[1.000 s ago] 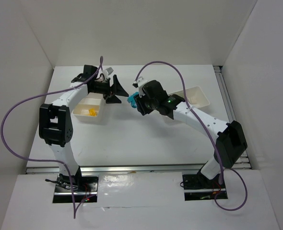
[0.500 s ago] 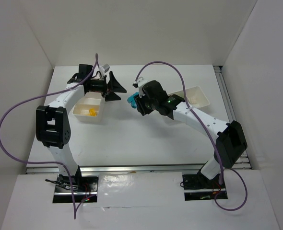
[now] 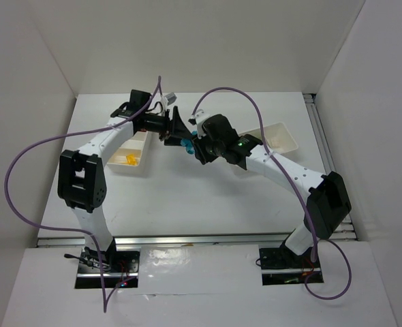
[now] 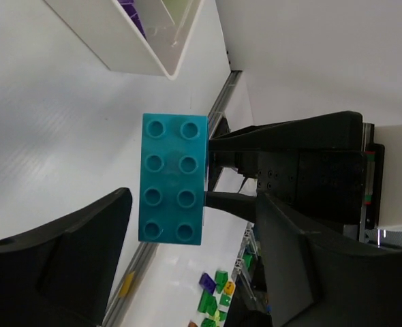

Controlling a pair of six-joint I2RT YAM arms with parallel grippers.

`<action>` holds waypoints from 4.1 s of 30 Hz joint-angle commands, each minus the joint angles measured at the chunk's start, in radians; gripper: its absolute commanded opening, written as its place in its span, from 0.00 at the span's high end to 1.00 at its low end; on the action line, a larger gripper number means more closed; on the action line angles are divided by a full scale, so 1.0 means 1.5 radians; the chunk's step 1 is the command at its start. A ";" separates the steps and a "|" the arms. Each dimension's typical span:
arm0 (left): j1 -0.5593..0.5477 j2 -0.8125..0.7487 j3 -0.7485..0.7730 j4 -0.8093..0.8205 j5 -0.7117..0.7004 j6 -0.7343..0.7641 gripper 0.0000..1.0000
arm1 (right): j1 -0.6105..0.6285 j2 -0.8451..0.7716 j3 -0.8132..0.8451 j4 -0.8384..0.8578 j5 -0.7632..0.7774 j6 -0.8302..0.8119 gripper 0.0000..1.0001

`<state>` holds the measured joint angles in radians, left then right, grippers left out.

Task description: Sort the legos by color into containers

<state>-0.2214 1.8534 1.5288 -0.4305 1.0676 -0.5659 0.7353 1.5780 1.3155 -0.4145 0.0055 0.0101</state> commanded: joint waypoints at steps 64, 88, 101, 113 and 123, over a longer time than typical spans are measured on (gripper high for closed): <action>0.326 -0.249 0.049 -0.241 -0.561 -0.124 1.00 | 0.075 0.616 0.731 0.163 -0.134 0.037 0.21; 0.218 -0.142 -0.029 -0.030 -0.015 0.069 1.00 | -0.092 0.202 0.271 0.244 -0.545 0.224 0.17; 0.173 -0.134 -0.014 0.052 0.088 0.055 1.00 | -0.152 0.182 0.200 0.343 -0.666 0.330 0.07; 0.148 -0.146 -0.020 0.046 0.102 0.067 1.00 | -0.159 0.238 0.138 0.703 -0.752 0.577 0.21; 0.148 -0.146 -0.014 0.046 0.088 0.074 1.00 | -0.147 0.259 0.125 0.694 -0.759 0.595 0.95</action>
<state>0.0078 1.6573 1.4830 -0.3923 1.2049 -0.4759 0.4911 1.9827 1.5230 0.5400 -1.0981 0.8879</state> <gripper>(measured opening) 0.456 0.481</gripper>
